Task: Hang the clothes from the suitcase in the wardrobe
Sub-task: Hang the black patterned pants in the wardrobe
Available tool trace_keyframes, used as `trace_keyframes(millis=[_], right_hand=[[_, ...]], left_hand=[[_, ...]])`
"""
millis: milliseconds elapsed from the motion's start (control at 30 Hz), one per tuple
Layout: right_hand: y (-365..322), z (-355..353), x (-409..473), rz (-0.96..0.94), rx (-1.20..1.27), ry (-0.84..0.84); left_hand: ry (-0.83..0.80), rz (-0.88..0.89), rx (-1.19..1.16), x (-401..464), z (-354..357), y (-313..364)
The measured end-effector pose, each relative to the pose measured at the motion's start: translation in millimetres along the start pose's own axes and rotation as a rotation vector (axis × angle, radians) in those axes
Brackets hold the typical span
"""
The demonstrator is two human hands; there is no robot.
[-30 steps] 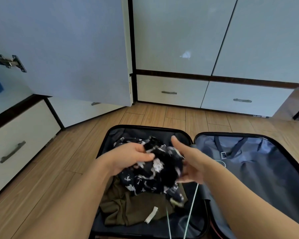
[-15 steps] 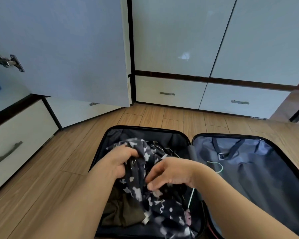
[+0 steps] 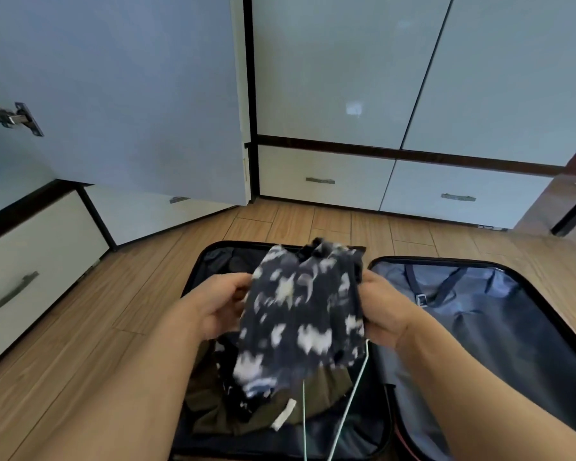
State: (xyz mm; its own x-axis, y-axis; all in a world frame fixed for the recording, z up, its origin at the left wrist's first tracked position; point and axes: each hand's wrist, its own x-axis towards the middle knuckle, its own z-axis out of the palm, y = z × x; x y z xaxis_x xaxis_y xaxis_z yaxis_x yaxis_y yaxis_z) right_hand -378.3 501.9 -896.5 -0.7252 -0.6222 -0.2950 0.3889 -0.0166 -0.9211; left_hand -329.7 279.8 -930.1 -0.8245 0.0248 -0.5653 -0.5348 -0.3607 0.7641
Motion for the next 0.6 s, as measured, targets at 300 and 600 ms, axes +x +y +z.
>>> trace_keyframes(millis=[300,600], right_hand=[[22,-5,22,0.321,-1.194,0.066],[-6,-5,17,0.051,0.304,0.214]], left_hand=[[0.022,0.257,0.067,-13,34,19],[0.000,0.187,0.935,-26,45,44]])
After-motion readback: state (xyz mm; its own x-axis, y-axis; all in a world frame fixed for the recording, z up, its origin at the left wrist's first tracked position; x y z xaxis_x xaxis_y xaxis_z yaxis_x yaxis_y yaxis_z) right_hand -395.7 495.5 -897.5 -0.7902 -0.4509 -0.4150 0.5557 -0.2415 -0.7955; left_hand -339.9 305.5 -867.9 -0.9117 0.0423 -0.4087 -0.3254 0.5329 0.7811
